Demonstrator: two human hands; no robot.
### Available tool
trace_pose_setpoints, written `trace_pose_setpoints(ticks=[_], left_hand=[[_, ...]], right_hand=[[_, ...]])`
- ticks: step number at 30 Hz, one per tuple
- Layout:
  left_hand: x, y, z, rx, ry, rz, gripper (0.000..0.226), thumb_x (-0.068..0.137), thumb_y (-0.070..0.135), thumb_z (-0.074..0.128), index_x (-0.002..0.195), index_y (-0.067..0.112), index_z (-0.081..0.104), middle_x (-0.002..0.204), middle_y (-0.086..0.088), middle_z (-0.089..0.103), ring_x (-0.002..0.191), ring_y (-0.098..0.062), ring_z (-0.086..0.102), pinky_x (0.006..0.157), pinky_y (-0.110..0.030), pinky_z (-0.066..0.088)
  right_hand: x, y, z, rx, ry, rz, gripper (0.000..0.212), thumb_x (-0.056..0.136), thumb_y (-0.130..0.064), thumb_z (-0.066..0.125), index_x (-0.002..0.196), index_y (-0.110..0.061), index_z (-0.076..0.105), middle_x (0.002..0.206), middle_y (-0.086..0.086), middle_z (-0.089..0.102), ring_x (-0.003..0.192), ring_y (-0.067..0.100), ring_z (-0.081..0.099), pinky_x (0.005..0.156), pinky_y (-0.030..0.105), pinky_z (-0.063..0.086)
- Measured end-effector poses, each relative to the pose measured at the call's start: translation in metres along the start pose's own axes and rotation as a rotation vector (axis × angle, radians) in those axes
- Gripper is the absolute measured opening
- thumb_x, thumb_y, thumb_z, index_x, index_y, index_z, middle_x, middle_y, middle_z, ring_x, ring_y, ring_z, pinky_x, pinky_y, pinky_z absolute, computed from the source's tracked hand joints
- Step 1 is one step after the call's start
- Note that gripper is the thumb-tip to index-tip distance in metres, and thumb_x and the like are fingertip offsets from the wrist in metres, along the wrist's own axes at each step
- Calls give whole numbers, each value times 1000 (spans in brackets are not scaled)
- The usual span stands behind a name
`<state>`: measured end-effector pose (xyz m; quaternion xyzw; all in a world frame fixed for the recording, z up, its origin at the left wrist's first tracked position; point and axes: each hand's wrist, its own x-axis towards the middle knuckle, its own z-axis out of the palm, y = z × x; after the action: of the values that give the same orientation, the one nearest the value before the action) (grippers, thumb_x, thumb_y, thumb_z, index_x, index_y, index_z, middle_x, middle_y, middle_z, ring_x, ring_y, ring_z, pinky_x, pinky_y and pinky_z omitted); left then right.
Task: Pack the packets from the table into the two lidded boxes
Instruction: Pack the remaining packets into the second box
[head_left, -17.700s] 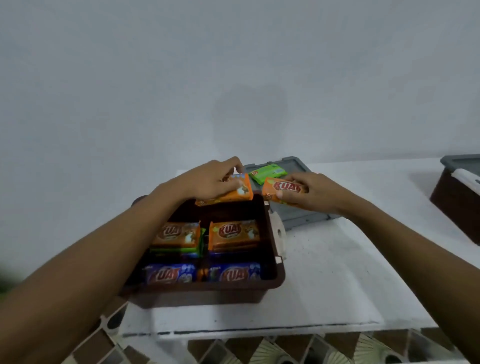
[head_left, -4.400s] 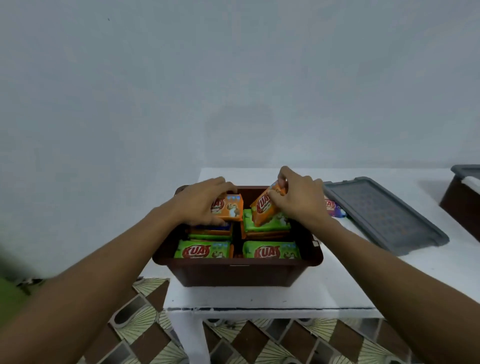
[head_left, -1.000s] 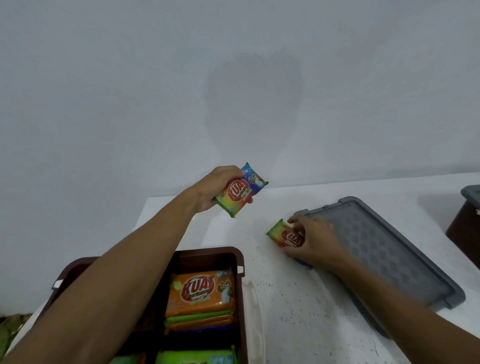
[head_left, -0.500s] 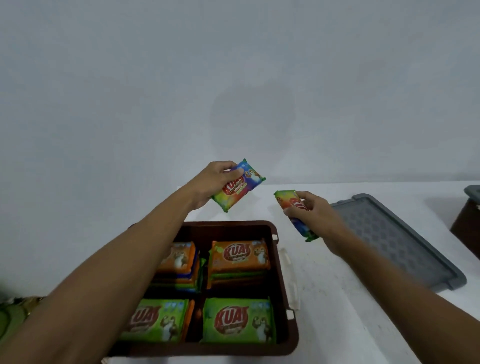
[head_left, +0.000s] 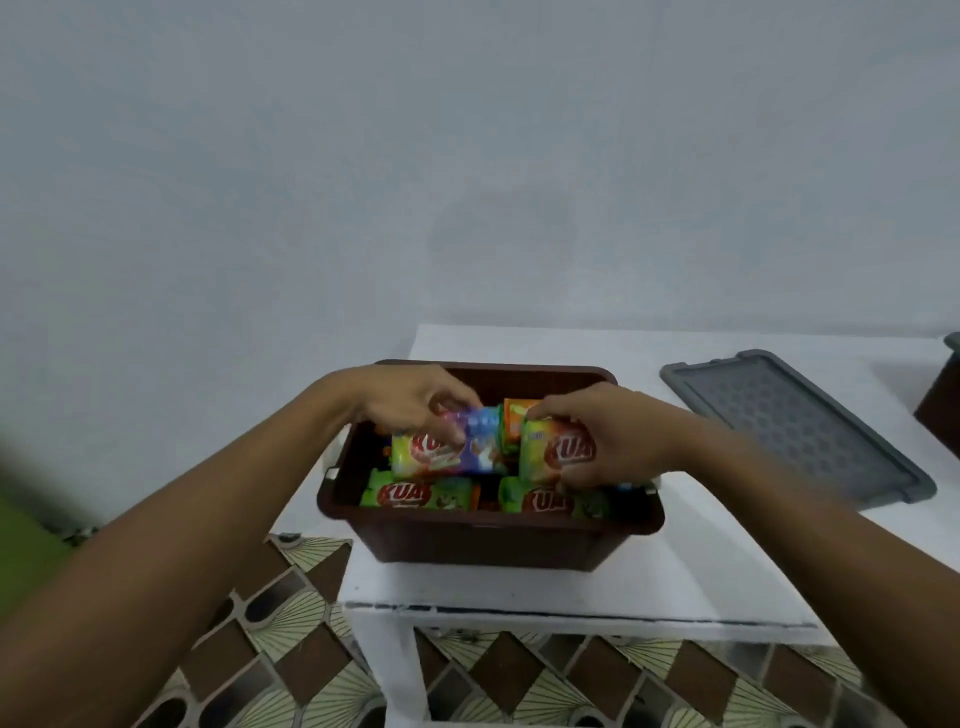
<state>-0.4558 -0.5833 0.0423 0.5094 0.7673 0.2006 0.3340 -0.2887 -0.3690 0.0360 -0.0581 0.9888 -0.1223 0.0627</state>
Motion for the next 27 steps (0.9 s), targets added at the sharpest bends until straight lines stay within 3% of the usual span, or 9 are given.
trace_pose_setpoints(ticks=[4,8,10,12,20,24,27], left_hand=[[-16,-14,21,375,-95,-38,31,93,34,62,121,22,65,113,7,66,96,-11,60,87,-32,50],[-22,-19,39,474,24,-42,38,97,40,51,128,20,62,120,5,65,99,-10,58,89,-33,49],[-22,-23,45,491,111,-20,38,98,48,45,116,23,67,105,6,69,87,-8,60,81,-38,51],[-23,-26,49,527,164,-25,38,99,51,38,100,26,67,92,8,67,78,-6,58,76,-39,52],[-20,-21,56,642,187,-111,40,100,51,33,105,27,64,96,4,67,82,-10,58,78,-38,52],[-16,-20,59,624,219,-85,39,100,51,35,104,27,66,95,6,67,80,-8,58,76,-38,53],[-9,-12,63,603,219,-61,38,101,47,36,103,25,66,92,7,66,78,-7,56,71,-32,50]], right_hand=[[-1,-16,21,-118,-138,4,61,89,-56,54,145,-37,38,138,-9,50,123,15,46,105,35,39],[-4,-17,30,-35,-16,64,42,98,-56,34,118,-32,63,111,-9,67,98,9,59,88,35,51],[-8,-17,35,-89,48,97,43,99,-55,29,105,-30,64,101,-8,67,92,11,60,81,37,53],[-7,-17,40,-143,75,124,44,100,-54,26,105,-30,63,102,-6,67,94,14,60,81,38,53],[-3,-4,44,-238,120,101,52,99,-56,27,113,-24,66,104,-4,70,84,10,62,78,28,52],[-8,4,36,-214,113,53,45,99,-50,37,103,-18,69,98,-4,70,67,3,53,61,13,36],[-11,15,31,-222,100,55,43,98,-50,41,97,-17,70,93,-5,69,61,1,50,55,11,31]])
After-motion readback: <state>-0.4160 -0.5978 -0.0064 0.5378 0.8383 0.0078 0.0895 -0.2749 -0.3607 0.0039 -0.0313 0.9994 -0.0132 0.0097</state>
